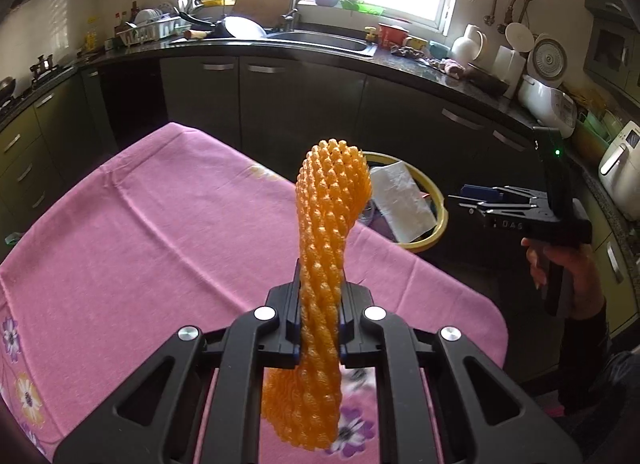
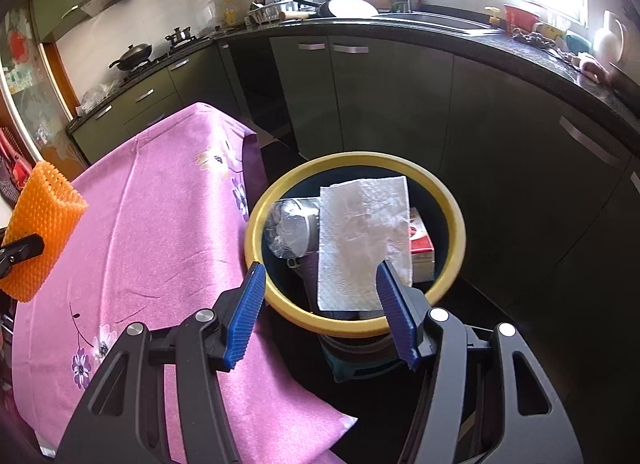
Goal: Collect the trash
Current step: 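Lift the orange mesh sleeve and carry it over the bin with the left gripper, then open the left gripper to drop the mesh sleeve into the bin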
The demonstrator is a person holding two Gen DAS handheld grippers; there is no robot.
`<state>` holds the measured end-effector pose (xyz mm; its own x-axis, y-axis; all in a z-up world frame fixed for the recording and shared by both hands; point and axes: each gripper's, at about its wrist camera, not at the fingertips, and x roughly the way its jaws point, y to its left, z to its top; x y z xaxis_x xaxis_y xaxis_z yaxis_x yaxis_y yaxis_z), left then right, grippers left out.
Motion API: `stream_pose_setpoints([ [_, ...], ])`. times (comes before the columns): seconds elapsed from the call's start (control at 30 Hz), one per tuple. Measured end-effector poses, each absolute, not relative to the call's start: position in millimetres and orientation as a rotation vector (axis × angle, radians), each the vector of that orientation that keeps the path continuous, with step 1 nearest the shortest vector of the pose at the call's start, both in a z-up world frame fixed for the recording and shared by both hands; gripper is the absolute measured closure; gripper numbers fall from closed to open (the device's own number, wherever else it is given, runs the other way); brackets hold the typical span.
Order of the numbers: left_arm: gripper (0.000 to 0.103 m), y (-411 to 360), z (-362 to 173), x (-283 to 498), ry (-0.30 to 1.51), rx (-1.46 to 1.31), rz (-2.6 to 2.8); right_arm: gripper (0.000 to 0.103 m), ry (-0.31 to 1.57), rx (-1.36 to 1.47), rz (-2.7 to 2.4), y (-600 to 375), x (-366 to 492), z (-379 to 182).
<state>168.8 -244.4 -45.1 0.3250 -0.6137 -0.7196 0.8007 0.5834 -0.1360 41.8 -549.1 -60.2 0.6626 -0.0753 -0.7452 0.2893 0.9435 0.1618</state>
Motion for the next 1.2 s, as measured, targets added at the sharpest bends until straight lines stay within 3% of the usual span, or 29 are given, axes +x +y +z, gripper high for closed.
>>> stream_pose_setpoints([
  [0.3, 0.091, -401, -77, 189, 0.930, 0.323, -1.015, 0.046, 0.789, 0.357, -0.254, -595, 7, -69],
  [0.57, 0.088, -491, -112, 215, 1.011, 0.296, -0.937, 0.044, 0.780, 0.419, -0.276, -626, -10, -81],
  [0.77, 0.065, -512, -131, 224, 1.067, 0.253, -0.857, 0.042, 0.778, 0.445, -0.272, -632, -15, -87],
  [0.87, 0.044, -512, -133, 228, 1.066, 0.236, -0.821, 0.042, 0.777, 0.443, -0.263, -629, -14, -87],
  [0.93, 0.020, -508, -136, 230, 1.067, 0.230, -0.797, 0.042, 0.775, 0.435, -0.259, -626, -13, -85],
  [1.2, 0.017, -478, -125, 225, 1.029, 0.153, -0.802, 0.041, 0.762, 0.389, -0.263, -609, -18, -71],
])
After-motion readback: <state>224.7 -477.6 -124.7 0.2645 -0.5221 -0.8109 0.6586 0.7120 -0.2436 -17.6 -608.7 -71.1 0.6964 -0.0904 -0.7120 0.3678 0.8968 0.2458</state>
